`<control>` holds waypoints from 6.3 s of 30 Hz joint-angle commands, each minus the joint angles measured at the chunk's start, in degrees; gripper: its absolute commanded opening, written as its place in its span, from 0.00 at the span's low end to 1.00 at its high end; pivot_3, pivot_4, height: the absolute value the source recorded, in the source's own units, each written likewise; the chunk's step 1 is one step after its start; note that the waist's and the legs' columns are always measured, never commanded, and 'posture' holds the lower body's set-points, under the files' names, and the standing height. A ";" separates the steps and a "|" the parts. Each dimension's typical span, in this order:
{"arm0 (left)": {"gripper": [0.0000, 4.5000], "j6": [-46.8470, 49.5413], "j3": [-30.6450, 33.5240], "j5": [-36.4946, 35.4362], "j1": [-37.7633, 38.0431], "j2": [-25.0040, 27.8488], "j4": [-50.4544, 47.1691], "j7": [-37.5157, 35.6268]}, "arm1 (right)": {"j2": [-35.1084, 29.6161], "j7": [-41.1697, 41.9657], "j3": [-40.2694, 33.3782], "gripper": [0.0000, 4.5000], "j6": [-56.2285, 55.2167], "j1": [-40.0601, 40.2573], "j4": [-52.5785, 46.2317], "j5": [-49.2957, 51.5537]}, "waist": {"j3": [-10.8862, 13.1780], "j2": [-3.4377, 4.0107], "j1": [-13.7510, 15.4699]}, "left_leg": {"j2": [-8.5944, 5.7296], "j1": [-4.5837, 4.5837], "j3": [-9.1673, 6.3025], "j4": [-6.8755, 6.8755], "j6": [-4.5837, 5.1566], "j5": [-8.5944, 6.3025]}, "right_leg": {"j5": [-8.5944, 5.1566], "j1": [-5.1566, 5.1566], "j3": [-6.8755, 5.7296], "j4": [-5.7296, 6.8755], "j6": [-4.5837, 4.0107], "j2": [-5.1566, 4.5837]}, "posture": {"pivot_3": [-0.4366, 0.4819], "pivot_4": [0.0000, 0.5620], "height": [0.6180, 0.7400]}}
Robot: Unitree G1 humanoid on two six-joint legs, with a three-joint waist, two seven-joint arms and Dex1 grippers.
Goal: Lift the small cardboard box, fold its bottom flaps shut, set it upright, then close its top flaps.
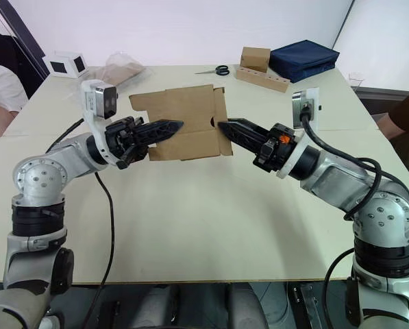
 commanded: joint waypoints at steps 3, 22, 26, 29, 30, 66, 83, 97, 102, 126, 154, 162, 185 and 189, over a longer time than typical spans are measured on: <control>0.00 -1.17 -0.64 0.35 -0.04 -1.40 -2.15 0.40 | 1.31 -1.83 -0.15 0.24 -1.62 -2.05 -2.68 2.82 | 0.00 0.00 0.00 | 0.00 0.00 0.00 0.00 0.00 0.00 | 0.00 0.00 0.00 0.00 0.00 0.00 | 0.48 0.27 1.00; 0.00 -1.91 0.25 0.72 -1.46 -4.89 -0.95 4.82 | 5.55 -7.17 6.16 0.24 -2.33 -3.18 -5.42 3.50 | 0.00 0.00 -0.02 | 0.00 0.00 0.00 -0.03 0.00 0.00 | 0.00 -0.01 0.00 -0.02 0.00 0.00 | 0.48 0.27 1.00; 0.00 -1.76 0.44 0.54 -1.78 -4.55 -0.79 4.55 | 4.80 -5.95 6.22 0.24 -2.14 -3.43 -4.83 1.80 | 0.00 0.00 -0.02 | 0.00 0.00 0.00 -0.03 0.00 0.00 | 0.00 -0.01 0.00 -0.02 0.00 0.00 | 0.48 0.27 1.00; 0.00 -1.45 1.07 0.39 -2.05 -3.72 -0.38 4.50 | 3.34 -4.99 4.69 0.24 -1.97 -3.07 -4.05 1.52 | 0.00 0.00 -0.02 | 0.00 0.00 0.00 -0.05 0.00 0.00 | 0.00 -0.01 0.00 -0.03 0.00 0.00 | 0.48 0.27 1.00; 0.00 -1.21 1.33 0.15 -2.14 -3.31 -0.22 4.35 | 2.72 -4.63 4.07 0.24 -1.94 -2.85 -3.85 1.65 | 0.00 0.00 -0.01 | 0.00 0.00 0.00 -0.05 0.00 0.00 | 0.00 -0.01 0.00 -0.03 0.00 0.00 | 0.48 0.27 1.00; 0.00 -44.96 -53.94 66.17 -37.31 11.22 33.20 -42.24 | -10.93 10.46 1.11 0.24 -1.19 13.07 -13.96 -15.37 | 0.07 -0.03 0.00 | 0.00 -0.19 0.04 -0.58 -0.03 0.02 | -0.01 -0.23 0.01 -0.47 0.01 0.01 | 0.48 0.27 1.00; 0.34 -30.11 -58.25 68.69 -36.63 8.15 20.93 -42.24 | -10.05 11.99 1.65 0.26 -1.59 13.48 -13.66 -18.16 | 0.07 -0.04 -0.07 | 0.00 -0.09 0.02 -0.43 -0.05 0.04 | 0.00 -0.17 0.01 -0.26 0.02 0.03 | 0.48 0.27 1.00; 0.99 -28.72 -57.22 62.63 -45.05 8.42 25.55 -42.24 | -9.24 12.28 3.32 0.26 -1.07 11.55 -12.74 -19.41 | 0.07 -0.04 -0.05 | 0.00 -0.07 0.01 -0.40 -0.04 0.04 | 0.00 -0.15 0.00 -0.22 0.01 0.04 | 0.48 0.27 1.00; 0.99 -26.03 -55.34 59.35 -49.09 9.25 27.00 -42.24 | -9.50 13.08 3.12 0.26 -0.98 11.05 -12.22 -19.53 | 0.08 -0.04 -0.07 | 0.00 -0.08 0.02 -0.40 -0.05 0.04 | 0.00 -0.16 0.00 -0.23 0.01 0.04 | 0.48 0.27 1.00; 0.82 -24.40 -11.97 44.99 -15.80 21.28 27.46 -23.28 | 1.97 13.65 14.44 0.00 -7.45 5.18 -0.86 -40.55 | 0.02 0.09 -1.76 | 0.00 -0.05 0.02 -0.34 -0.15 0.10 | -0.03 -0.27 0.03 0.07 0.01 -0.01 | 0.48 0.27 1.00; 0.01 -33.72 -15.24 48.24 6.91 10.16 21.03 -18.97 | 12.26 21.66 26.79 0.00 -10.19 2.52 12.29 -60.42 | 0.02 -0.07 -1.55 | -0.08 -0.10 -0.06 0.10 -0.13 0.09 | -0.03 -0.28 0.00 0.49 0.00 -0.03 | 0.48 0.27 1.00; 0.01 -28.34 -15.89 46.41 10.09 11.45 13.91 -21.73 | 10.59 23.76 24.79 0.00 -6.42 4.21 7.76 -59.16 | 0.02 -0.07 -1.43 | -0.08 -0.08 -0.05 0.11 -0.13 0.09 | -0.03 -0.24 0.00 0.49 0.00 -0.06 | 0.48 0.27 1.00; 0.01 -23.51 -16.85 45.87 14.60 14.04 5.24 -22.36 | 5.76 27.20 22.76 0.00 1.64 7.41 -0.58 -56.95 | 0.02 -0.07 -1.39 | -0.06 -0.07 -0.06 0.10 -0.10 0.07 | -0.03 -0.23 0.00 0.49 0.00 -0.03 | 0.48 0.27 1.00; 0.01 -23.58 -17.23 46.28 14.79 14.47 4.83 -22.35 | 5.24 27.23 23.52 0.00 1.41 8.06 -0.65 -57.60 | 0.02 -0.07 -1.40 | -0.06 -0.06 -0.06 0.10 -0.10 0.07 | -0.03 -0.23 0.00 0.49 0.00 -0.03 | 0.48 0.27 1.00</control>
